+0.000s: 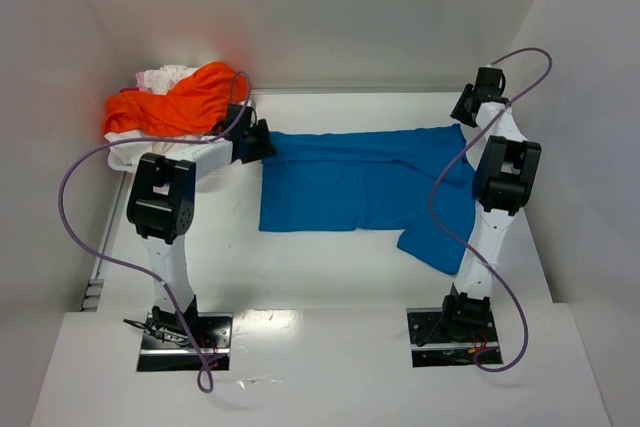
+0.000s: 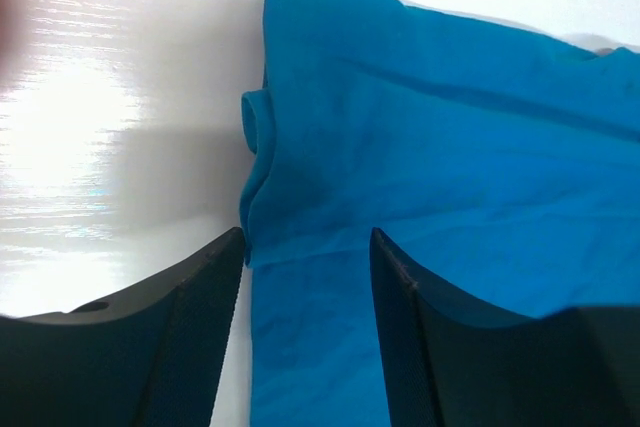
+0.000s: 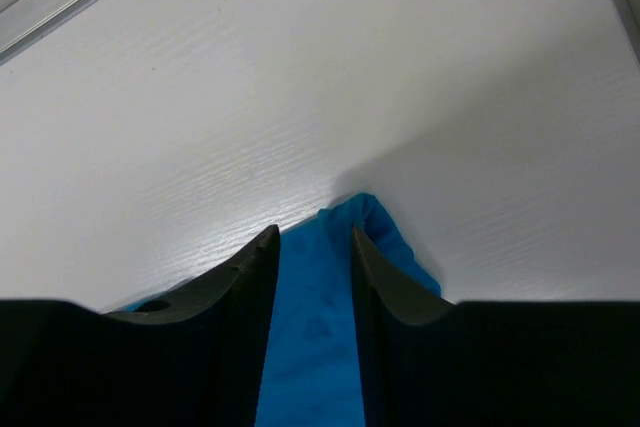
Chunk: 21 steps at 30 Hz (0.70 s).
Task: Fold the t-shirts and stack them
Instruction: Fold the flattened tshirt in 1/3 of the way
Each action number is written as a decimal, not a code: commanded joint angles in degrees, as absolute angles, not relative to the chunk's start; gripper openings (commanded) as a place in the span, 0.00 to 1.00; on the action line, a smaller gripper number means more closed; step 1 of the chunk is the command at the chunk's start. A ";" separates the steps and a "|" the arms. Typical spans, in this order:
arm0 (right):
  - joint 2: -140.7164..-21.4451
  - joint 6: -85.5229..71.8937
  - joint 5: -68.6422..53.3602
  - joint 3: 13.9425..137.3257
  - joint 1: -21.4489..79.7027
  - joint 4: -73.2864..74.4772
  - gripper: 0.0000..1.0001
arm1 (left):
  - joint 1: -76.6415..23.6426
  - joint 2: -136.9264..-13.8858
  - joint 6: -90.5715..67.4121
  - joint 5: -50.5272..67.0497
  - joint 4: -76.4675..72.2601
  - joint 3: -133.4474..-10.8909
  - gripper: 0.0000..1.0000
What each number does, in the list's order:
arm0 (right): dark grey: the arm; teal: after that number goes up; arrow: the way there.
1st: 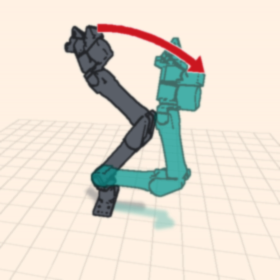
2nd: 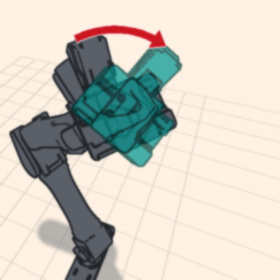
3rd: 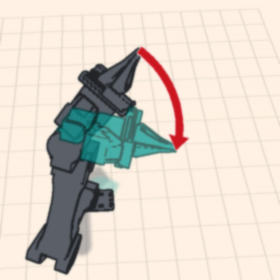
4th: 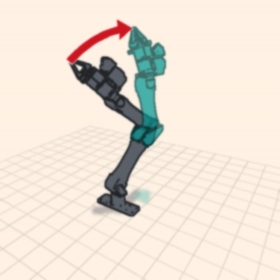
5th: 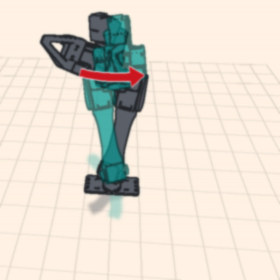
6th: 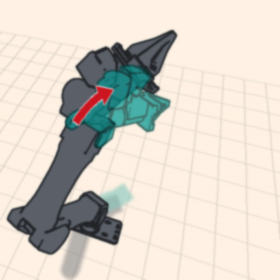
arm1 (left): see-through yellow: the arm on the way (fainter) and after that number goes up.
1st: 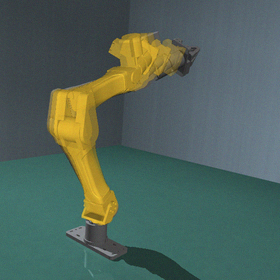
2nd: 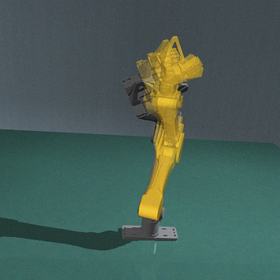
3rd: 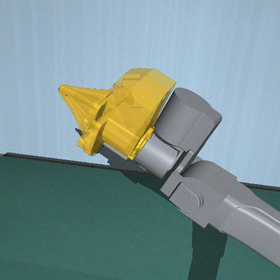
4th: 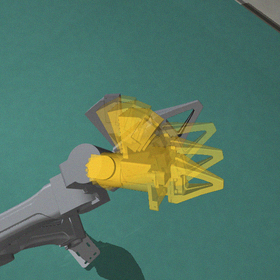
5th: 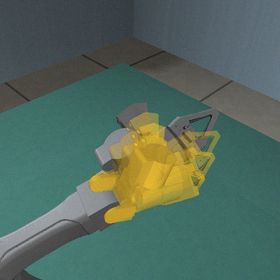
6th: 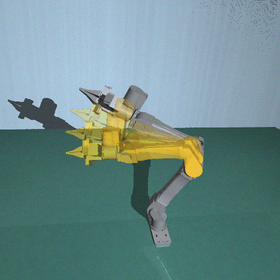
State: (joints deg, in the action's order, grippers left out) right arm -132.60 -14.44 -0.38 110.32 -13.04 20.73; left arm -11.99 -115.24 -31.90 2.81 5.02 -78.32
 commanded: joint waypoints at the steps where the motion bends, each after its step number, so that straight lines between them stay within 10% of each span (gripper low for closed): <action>1: -133.24 -13.45 -0.01 112.68 -13.54 20.48 0.39 | -11.95 -116.37 -33.05 2.81 3.08 -79.45 0.61; 21: -135.62 -12.39 0.09 111.62 -13.54 22.24 0.39 | -11.95 -117.42 -33.05 3.87 2.55 -79.45 0.43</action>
State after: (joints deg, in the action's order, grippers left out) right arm -134.50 -13.65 0.62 109.89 -13.04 21.54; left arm -11.99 -115.87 -31.99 3.27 4.60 -78.32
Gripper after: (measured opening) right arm 0.400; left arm 0.442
